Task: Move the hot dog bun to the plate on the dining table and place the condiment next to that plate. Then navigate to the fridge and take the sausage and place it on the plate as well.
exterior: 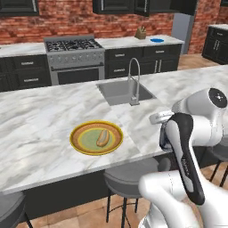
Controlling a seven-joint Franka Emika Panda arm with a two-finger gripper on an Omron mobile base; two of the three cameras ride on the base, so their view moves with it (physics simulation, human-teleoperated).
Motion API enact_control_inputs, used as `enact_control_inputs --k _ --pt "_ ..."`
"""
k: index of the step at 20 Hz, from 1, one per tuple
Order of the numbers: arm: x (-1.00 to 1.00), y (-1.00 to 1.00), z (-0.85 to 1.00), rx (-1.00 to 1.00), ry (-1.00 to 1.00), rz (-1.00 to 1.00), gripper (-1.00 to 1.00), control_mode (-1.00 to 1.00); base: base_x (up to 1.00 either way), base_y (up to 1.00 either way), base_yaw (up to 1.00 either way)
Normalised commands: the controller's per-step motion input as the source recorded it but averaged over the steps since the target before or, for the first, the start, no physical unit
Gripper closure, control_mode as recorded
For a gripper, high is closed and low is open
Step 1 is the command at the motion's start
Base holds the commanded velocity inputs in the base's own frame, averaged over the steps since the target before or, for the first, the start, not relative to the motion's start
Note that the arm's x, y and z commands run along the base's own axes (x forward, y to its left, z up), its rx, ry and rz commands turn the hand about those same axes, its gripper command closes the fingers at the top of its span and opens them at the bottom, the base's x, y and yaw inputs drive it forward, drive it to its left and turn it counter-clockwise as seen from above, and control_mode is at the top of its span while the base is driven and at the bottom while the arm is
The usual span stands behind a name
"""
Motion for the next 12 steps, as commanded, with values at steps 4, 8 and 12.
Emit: enact_control_inputs --k 4,8,12 --pt "0.76 -0.15 0.00 0.22 -0.08 0.63 1.00 -1.00 0.00 0.00 0.00" --pt "0.88 -0.01 -0.13 0.17 -0.01 0.54 1.00 -1.00 0.00 0.00 0.00" --pt "0.85 0.12 -0.21 0.15 0.00 0.44 1.00 -1.00 0.00 0.00 0.00"
